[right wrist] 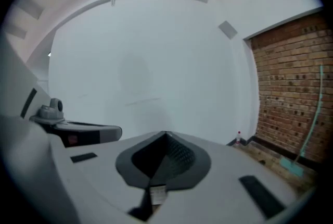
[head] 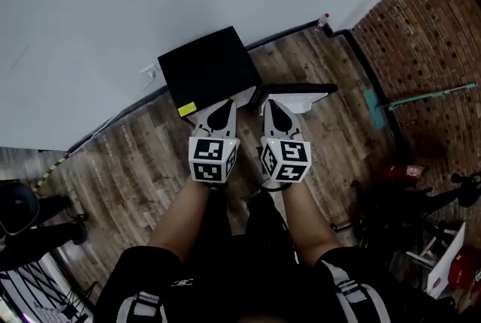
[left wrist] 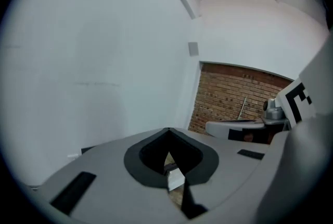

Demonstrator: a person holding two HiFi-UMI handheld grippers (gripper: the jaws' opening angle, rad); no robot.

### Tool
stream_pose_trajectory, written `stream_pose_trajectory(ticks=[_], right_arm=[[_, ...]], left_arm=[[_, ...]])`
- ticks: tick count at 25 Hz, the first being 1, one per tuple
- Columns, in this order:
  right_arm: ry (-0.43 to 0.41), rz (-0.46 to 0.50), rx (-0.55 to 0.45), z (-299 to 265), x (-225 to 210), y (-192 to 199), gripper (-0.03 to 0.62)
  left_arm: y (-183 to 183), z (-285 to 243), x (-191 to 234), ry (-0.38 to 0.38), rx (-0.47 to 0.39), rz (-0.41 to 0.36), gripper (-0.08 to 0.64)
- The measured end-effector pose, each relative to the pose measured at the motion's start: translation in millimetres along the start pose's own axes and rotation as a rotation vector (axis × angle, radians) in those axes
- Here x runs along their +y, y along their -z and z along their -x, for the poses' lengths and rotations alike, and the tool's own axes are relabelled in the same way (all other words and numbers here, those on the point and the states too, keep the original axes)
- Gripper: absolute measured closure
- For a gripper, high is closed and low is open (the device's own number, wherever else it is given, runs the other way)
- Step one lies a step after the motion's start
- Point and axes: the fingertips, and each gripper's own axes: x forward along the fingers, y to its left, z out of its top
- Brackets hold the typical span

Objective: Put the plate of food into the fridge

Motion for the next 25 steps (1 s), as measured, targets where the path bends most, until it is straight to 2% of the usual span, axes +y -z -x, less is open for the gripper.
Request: stream_pose_trajectory(ticks=[3,5,12,17,22,25], right_arm=[[0.005,-0.030,-0.062,20.0,-4.2,-71.5,0.579],[-0.002,-0.025,-0.095,38.8,-3.6,-110.3,0.578],[-0.026,-0.022,-0.193,99.6,-7.6,-199.8,0.580],[-0.035,0.000,-0.249,108.5,3.1,-227.5,0.580],[-0.006,0.060,-0.273,117.0,2.5,-230.8,0.580],[-0.006,0.056,-0.278,121.4,-2.4,-231.5,0.580]], left_arm=[[-69.6,9.0,-17.0,-0.002,-0.034,-0.047,0.563],[-105.3,21.4,-29.0,-0.009,-0.056,-0.044,0.563],[-185.8,62.3,-71.7,-0.008,-0.144,-0.086,0.563],[-206.1,69.8,-78.2,0.008,-0.167,-0.103,0.563],[-211.7,75.1,-87.1,-0.003,-0.207,-0.123,0.563],[-215.0,75.5,-95.3,-0.003,-0.215,-0.139,0.563]])
